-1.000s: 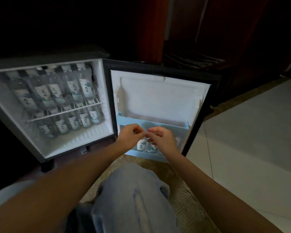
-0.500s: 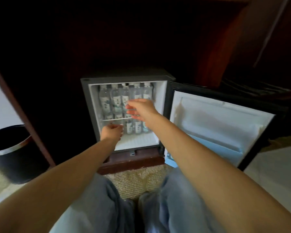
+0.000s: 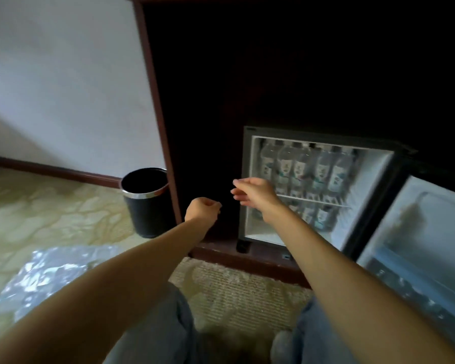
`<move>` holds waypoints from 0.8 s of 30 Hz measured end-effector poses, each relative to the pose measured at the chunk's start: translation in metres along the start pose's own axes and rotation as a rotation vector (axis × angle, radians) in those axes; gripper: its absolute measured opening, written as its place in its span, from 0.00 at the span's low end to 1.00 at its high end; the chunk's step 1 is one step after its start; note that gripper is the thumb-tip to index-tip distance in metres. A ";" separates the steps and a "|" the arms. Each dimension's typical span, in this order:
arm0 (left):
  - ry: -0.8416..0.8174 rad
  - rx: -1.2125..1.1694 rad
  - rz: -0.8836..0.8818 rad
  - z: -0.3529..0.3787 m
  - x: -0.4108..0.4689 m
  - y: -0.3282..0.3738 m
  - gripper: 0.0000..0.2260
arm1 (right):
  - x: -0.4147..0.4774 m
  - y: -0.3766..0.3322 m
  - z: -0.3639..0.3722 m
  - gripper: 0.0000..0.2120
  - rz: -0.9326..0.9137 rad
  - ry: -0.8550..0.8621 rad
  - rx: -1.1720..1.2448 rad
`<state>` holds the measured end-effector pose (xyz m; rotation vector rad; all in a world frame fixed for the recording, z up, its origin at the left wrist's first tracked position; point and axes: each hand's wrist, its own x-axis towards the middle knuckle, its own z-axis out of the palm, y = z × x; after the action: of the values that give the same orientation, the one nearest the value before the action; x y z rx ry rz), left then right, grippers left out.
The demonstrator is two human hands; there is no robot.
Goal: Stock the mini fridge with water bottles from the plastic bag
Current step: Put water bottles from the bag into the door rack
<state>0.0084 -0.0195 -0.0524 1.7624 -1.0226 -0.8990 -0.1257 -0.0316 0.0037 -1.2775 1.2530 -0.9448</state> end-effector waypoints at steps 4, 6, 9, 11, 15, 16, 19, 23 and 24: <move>0.094 -0.007 -0.068 -0.069 0.003 -0.032 0.06 | -0.003 -0.006 0.057 0.07 -0.010 -0.141 0.015; 0.108 -0.023 -0.101 -0.102 -0.002 -0.049 0.06 | -0.007 -0.007 0.096 0.08 -0.015 -0.187 0.013; 0.170 0.003 -0.118 -0.154 -0.010 -0.079 0.06 | -0.013 -0.004 0.160 0.07 0.010 -0.296 -0.003; 0.219 0.018 -0.157 -0.195 -0.014 -0.100 0.05 | -0.018 0.004 0.204 0.07 0.059 -0.385 -0.013; 0.330 0.059 -0.180 -0.278 -0.027 -0.130 0.03 | -0.035 0.028 0.271 0.11 0.147 -0.513 -0.093; 0.362 0.084 -0.178 -0.297 -0.032 -0.137 0.03 | -0.039 0.032 0.285 0.11 0.168 -0.547 -0.114; 0.409 0.170 -0.214 -0.342 -0.047 -0.160 0.06 | -0.046 0.024 0.325 0.13 0.184 -0.639 -0.253; 0.420 0.182 -0.232 -0.376 -0.056 -0.177 0.06 | -0.050 -0.019 0.376 0.14 -0.048 -0.754 -0.450; 0.424 0.178 -0.223 -0.380 -0.055 -0.177 0.06 | -0.050 -0.028 0.386 0.13 -0.112 -0.780 -0.472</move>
<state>0.3675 0.2030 -0.0758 2.1325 -0.6536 -0.5387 0.2497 0.0734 -0.0102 -1.8578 0.7926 -0.1488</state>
